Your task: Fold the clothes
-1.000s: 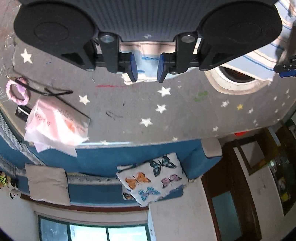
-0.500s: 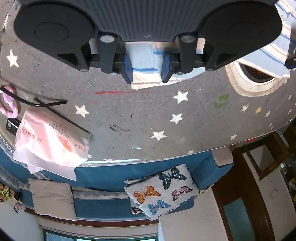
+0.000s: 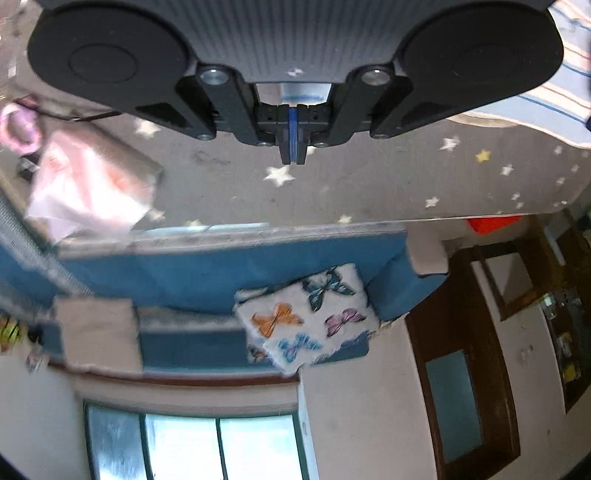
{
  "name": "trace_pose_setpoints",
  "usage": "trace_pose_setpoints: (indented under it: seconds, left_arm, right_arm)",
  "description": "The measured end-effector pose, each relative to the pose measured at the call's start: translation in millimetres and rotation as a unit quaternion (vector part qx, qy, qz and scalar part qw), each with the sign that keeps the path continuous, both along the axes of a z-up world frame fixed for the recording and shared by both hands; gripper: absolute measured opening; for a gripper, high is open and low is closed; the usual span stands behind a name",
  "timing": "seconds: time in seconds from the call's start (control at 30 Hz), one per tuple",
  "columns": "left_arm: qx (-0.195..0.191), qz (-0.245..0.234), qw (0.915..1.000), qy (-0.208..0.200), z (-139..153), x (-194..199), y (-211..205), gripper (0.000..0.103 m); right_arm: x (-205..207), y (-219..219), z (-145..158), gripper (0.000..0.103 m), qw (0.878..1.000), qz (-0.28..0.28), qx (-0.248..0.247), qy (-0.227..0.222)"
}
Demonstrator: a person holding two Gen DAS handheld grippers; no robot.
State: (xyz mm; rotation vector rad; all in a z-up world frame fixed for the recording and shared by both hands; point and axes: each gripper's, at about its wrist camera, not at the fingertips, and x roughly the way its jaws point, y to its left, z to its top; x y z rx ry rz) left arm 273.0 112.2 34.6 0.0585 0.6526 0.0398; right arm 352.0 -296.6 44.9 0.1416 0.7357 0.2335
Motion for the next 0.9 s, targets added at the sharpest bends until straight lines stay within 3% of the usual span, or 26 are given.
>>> trace_pose_setpoints:
  seconds: [0.03, 0.07, 0.1, 0.13, 0.23, 0.3, 0.4, 0.47, 0.53, 0.6, 0.77, 0.9]
  left_arm:
    - [-0.001, 0.002, 1.0000, 0.005, -2, 3, 3, 0.003]
    - [-0.001, 0.003, 1.0000, 0.009, -4, 5, 5, 0.003]
    - [-0.001, 0.003, 0.9999, 0.013, -6, 6, 5, 0.003]
    - [0.000, 0.004, 0.9999, 0.016, -8, 7, 6, 0.003]
    - [0.000, 0.000, 0.9999, 0.015, -10, 7, 6, 0.003]
    - [-0.002, -0.002, 0.9999, 0.011, -9, 5, 6, 0.003]
    - [-0.001, -0.006, 1.0000, 0.006, -7, 0, 7, 0.003]
    - [-0.001, -0.009, 1.0000, 0.000, -4, -2, 6, 0.004]
    - [-0.001, -0.011, 0.9999, -0.004, -1, -3, 4, 0.003]
    - [-0.001, -0.012, 0.9999, -0.007, 1, -4, 3, 0.003]
    - [0.002, -0.013, 0.9996, -0.023, 9, -12, 1, 0.004]
    - [0.021, -0.004, 0.9979, -0.062, 20, -19, 2, 0.001]
  right_arm:
    - [4, 2, -3, 0.007, 1.000, 0.003, -0.001, 0.009]
    - [8, 5, -7, 0.015, 1.000, 0.006, -0.007, 0.016]
    - [10, 7, -12, 0.030, 1.000, 0.009, -0.013, 0.024]
    - [13, 10, -18, 0.036, 0.999, 0.013, -0.019, 0.031]
    - [21, 18, -36, 0.038, 0.998, 0.018, -0.033, 0.054]
    - [26, 23, -47, 0.046, 0.997, 0.011, -0.050, 0.060]
    - [29, 26, -55, 0.049, 0.997, 0.002, -0.058, 0.052]
    - [29, 28, -55, 0.045, 0.997, 0.007, -0.055, 0.048]
    - [29, 32, -55, 0.029, 0.997, 0.018, -0.060, 0.044]
    - [26, 36, -54, 0.006, 0.997, 0.027, -0.055, 0.042]
    - [12, 42, -41, 0.005, 0.998, 0.031, -0.063, -0.001]
    - [0, 31, -16, 0.004, 0.997, 0.008, -0.038, -0.062]
